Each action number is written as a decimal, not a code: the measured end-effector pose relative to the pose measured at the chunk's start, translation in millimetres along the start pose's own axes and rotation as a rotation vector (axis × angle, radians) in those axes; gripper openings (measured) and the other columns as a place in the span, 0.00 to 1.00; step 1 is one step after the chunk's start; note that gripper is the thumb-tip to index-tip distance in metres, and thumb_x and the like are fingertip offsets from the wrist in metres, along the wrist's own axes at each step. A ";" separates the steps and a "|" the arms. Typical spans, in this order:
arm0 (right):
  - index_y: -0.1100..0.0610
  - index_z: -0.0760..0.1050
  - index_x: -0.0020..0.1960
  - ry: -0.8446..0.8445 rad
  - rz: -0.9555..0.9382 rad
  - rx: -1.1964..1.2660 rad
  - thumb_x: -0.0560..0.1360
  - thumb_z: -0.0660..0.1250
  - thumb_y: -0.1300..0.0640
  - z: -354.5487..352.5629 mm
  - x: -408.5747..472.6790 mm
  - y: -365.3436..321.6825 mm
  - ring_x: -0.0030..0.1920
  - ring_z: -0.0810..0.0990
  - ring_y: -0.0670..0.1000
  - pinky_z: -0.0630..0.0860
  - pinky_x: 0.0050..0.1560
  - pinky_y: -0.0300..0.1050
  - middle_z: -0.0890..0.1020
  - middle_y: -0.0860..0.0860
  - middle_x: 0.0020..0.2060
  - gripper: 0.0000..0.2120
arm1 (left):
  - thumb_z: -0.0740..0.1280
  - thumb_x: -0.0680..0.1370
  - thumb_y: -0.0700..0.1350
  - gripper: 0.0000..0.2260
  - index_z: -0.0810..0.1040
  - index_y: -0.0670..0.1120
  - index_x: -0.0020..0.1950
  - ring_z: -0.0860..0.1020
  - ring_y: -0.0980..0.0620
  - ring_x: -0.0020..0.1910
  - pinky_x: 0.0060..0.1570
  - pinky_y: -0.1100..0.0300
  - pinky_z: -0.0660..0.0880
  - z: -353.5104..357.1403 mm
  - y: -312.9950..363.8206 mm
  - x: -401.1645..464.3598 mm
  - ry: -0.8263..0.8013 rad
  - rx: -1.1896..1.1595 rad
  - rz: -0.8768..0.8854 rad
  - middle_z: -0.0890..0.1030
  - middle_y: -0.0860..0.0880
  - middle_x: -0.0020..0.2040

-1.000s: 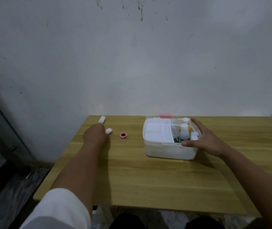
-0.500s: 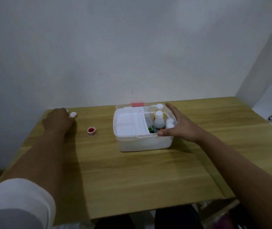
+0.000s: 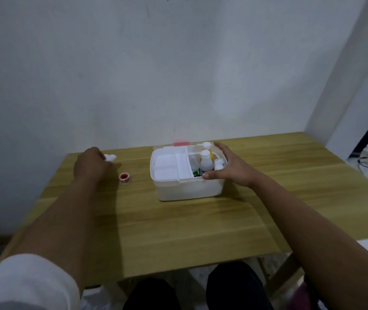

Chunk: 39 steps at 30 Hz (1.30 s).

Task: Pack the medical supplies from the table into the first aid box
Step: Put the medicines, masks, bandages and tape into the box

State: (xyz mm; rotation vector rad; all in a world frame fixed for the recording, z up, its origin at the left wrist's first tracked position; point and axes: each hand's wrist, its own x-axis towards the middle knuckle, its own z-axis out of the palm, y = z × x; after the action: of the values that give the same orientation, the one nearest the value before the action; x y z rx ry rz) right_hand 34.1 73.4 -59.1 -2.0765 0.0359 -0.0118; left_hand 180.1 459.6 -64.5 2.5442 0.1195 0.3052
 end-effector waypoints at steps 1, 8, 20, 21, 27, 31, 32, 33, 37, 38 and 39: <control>0.48 0.53 0.83 0.002 0.006 0.006 0.63 0.85 0.50 0.5 -1.4 -1.0 0.69 0.74 0.50 0.72 0.60 0.39 0.72 0.46 0.70 0.58 | 0.76 0.77 0.53 0.15 0.81 0.41 0.50 0.82 0.38 0.54 0.47 0.53 0.72 -4.5 8.0 -5.4 0.007 -0.030 0.014 0.85 0.40 0.54; 0.44 0.54 0.82 0.012 0.050 -0.009 0.51 0.86 0.33 4.9 -12.7 -7.3 0.72 0.73 0.52 0.73 0.72 0.56 0.71 0.47 0.75 0.68 | 0.78 0.73 0.50 0.17 0.79 0.44 0.56 0.79 0.46 0.49 0.45 0.56 0.71 -31.9 76.6 -46.2 0.072 -0.186 0.184 0.82 0.47 0.52; 0.46 0.51 0.83 0.011 0.032 0.044 0.50 0.86 0.34 6.0 -17.5 -7.5 0.69 0.75 0.52 0.74 0.71 0.54 0.72 0.49 0.74 0.71 | 0.78 0.73 0.47 0.12 0.86 0.47 0.56 0.82 0.50 0.53 0.54 0.56 0.79 -0.3 116.2 -79.4 -0.153 0.089 0.481 0.86 0.49 0.55; 0.46 0.51 0.83 0.012 0.031 0.045 0.50 0.86 0.34 6.2 -17.1 -6.6 0.69 0.74 0.52 0.74 0.71 0.54 0.71 0.49 0.74 0.71 | 0.78 0.74 0.47 0.12 0.86 0.47 0.56 0.82 0.50 0.54 0.54 0.55 0.79 1.5 116.3 -79.5 -0.149 0.087 0.480 0.86 0.49 0.55; 0.48 0.51 0.83 0.014 0.012 0.055 0.53 0.85 0.36 7.3 -13.3 -3.0 0.67 0.75 0.53 0.75 0.66 0.49 0.72 0.49 0.73 0.69 | 0.75 0.76 0.49 0.10 0.87 0.50 0.56 0.83 0.50 0.53 0.55 0.52 0.80 11.1 120.4 -80.8 -0.111 0.124 0.523 0.87 0.52 0.54; 0.48 0.51 0.83 0.016 -0.001 0.070 0.51 0.85 0.36 7.1 -12.4 -1.2 0.67 0.75 0.52 0.75 0.64 0.47 0.73 0.49 0.72 0.70 | 0.74 0.77 0.52 0.12 0.87 0.50 0.58 0.83 0.51 0.55 0.56 0.52 0.79 13.5 120.6 -80.0 -0.119 0.126 0.550 0.87 0.52 0.56; 0.48 0.51 0.83 0.015 -0.003 0.072 0.53 0.85 0.37 7.2 -11.5 -0.4 0.67 0.75 0.52 0.74 0.63 0.46 0.73 0.49 0.71 0.69 | 0.74 0.78 0.52 0.12 0.87 0.50 0.59 0.83 0.51 0.55 0.57 0.52 0.79 11.7 118.3 -79.8 -0.108 0.100 0.545 0.87 0.52 0.56; 0.49 0.51 0.83 0.017 -0.009 0.072 0.55 0.86 0.39 7.3 -10.9 0.2 0.66 0.75 0.52 0.74 0.62 0.45 0.73 0.49 0.71 0.67 | 0.74 0.78 0.53 0.13 0.86 0.50 0.59 0.83 0.51 0.54 0.56 0.52 0.80 8.5 115.2 -78.7 -0.090 0.061 0.528 0.87 0.52 0.56; 0.51 0.53 0.83 0.046 -0.020 0.089 0.61 0.86 0.48 8.2 -8.0 1.9 0.66 0.75 0.50 0.71 0.60 0.41 0.73 0.49 0.71 0.61 | 0.72 0.79 0.54 0.12 0.87 0.48 0.57 0.84 0.51 0.51 0.51 0.55 0.80 -15.8 88.7 -68.7 0.027 -0.066 0.399 0.87 0.51 0.52; 0.51 0.53 0.83 0.048 -0.025 0.092 0.60 0.86 0.48 8.6 -8.4 1.1 0.65 0.75 0.49 0.71 0.60 0.41 0.73 0.49 0.71 0.61 | 0.72 0.79 0.54 0.13 0.87 0.48 0.57 0.84 0.51 0.52 0.51 0.55 0.80 -22.6 77.5 -65.4 0.044 -0.070 0.355 0.87 0.51 0.53; 0.51 0.54 0.83 0.049 -0.033 0.097 0.58 0.87 0.46 9.0 -8.7 0.4 0.65 0.74 0.49 0.71 0.59 0.41 0.73 0.48 0.70 0.63 | 0.72 0.79 0.54 0.13 0.86 0.47 0.58 0.84 0.50 0.52 0.51 0.55 0.79 -29.3 64.0 -62.4 0.058 -0.056 0.303 0.87 0.50 0.54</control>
State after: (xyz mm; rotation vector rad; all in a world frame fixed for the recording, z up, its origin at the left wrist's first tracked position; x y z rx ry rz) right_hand 25.6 81.3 -63.7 -1.9792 0.0309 -0.0830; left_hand 113.8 412.3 -17.5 2.4950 -0.2519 0.4913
